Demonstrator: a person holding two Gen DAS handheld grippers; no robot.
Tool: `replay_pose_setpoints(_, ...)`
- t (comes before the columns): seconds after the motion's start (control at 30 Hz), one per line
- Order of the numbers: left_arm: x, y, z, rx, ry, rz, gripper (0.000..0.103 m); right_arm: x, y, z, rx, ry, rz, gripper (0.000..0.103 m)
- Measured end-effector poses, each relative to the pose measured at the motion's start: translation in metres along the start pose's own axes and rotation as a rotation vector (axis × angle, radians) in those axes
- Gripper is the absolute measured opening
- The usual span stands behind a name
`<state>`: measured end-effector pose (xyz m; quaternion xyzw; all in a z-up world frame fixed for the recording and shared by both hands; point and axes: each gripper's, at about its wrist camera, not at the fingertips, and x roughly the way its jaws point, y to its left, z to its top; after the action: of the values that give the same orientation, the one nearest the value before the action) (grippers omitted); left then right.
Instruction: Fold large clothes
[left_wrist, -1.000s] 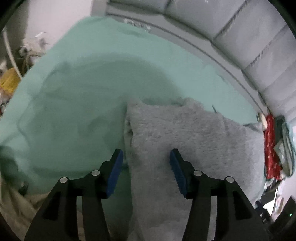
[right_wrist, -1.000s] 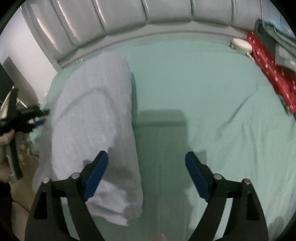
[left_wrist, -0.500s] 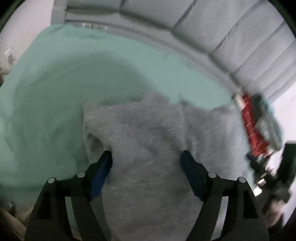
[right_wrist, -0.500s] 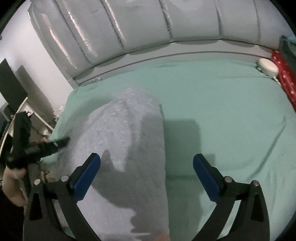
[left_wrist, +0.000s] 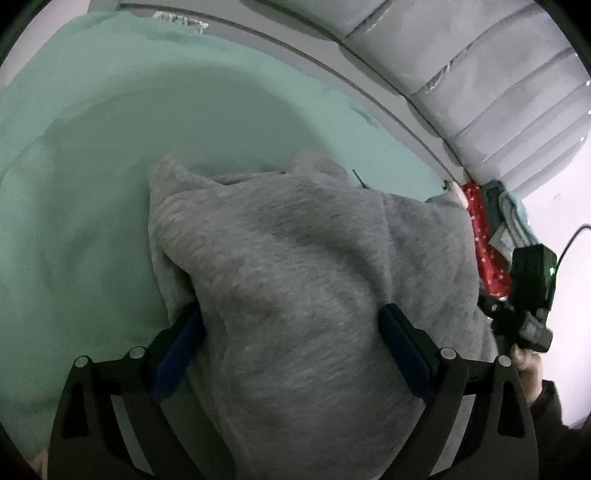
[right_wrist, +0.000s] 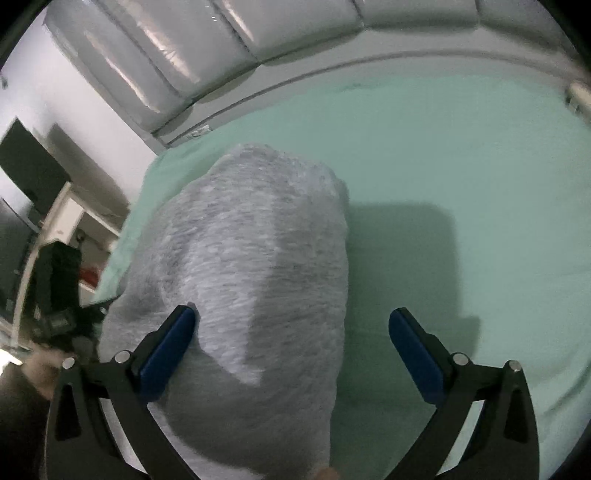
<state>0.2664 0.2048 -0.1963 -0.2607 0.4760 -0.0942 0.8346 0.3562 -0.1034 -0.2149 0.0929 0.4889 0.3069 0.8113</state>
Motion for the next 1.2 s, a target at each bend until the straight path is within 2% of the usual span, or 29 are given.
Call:
replay_pose_setpoints(0.07,-0.001,-0.002,-0.003,0.002,0.015,0.016,0.096,0.005,-0.007,-0.001,0.032,0.013,0.046,0.102)
replay_pose_setpoints(0.17,0.005,-0.009,-0.002,0.012,0.068,-0.020,0.096,0.006,-0.013,-0.006,0.044,0.005,0.090,0.102)
replay_pose_setpoints(0.3,0.005,-0.022,-0.011,0.105,0.164,0.023,0.096,0.008,-0.022,-0.013,0.083,0.015,0.166,0.102)
replay_pose_setpoints(0.4,0.004,-0.021,-0.021,0.111,0.173,0.095,0.097,0.007,-0.018,-0.018,0.074,0.005,0.170,0.102)
replay_pose_setpoints(0.47,0.010,-0.027,-0.023,0.158,0.168,0.145,0.099,0.008,-0.009,-0.019,0.052,0.009,0.149,0.102)
replay_pose_setpoints(0.5,0.015,-0.032,-0.023,0.170,0.167,0.177,0.103,0.008,-0.008,-0.019,0.048,0.013,0.145,0.102)
replay_pose_setpoints(0.57,0.027,-0.044,-0.022,0.193,0.155,0.278,0.103,0.015,0.001,-0.018,0.039,0.030,0.139,0.102)
replay_pose_setpoints(0.63,0.035,-0.051,-0.020,0.180,0.132,0.333,0.103,0.023,0.010,-0.019,0.030,0.048,0.145,0.102)
replay_pose_setpoints(0.8,0.030,-0.046,-0.023,0.175,0.100,0.307,0.103,0.032,0.008,-0.017,0.033,0.061,0.196,0.102)
replay_pose_setpoints(0.93,0.010,-0.026,-0.036,0.149,0.088,0.289,0.103,0.031,0.008,-0.020,0.020,0.065,0.206,0.102)
replay_pose_setpoints(1.03,0.005,-0.021,-0.042,0.123,0.092,0.247,0.101,0.029,0.004,-0.023,0.014,0.073,0.211,0.102)
replay_pose_setpoints(1.07,0.004,-0.018,-0.043,0.130,0.091,0.246,0.101,0.029,0.004,-0.024,0.007,0.073,0.211,0.101)
replay_pose_setpoints(1.13,0.002,-0.017,-0.045,0.136,0.083,0.245,0.101,0.029,0.005,-0.025,0.011,0.080,0.258,0.090)
replay_pose_setpoints(1.2,0.000,-0.018,-0.048,0.136,0.076,0.256,0.101,0.030,0.005,-0.025,-0.004,0.077,0.246,0.087)
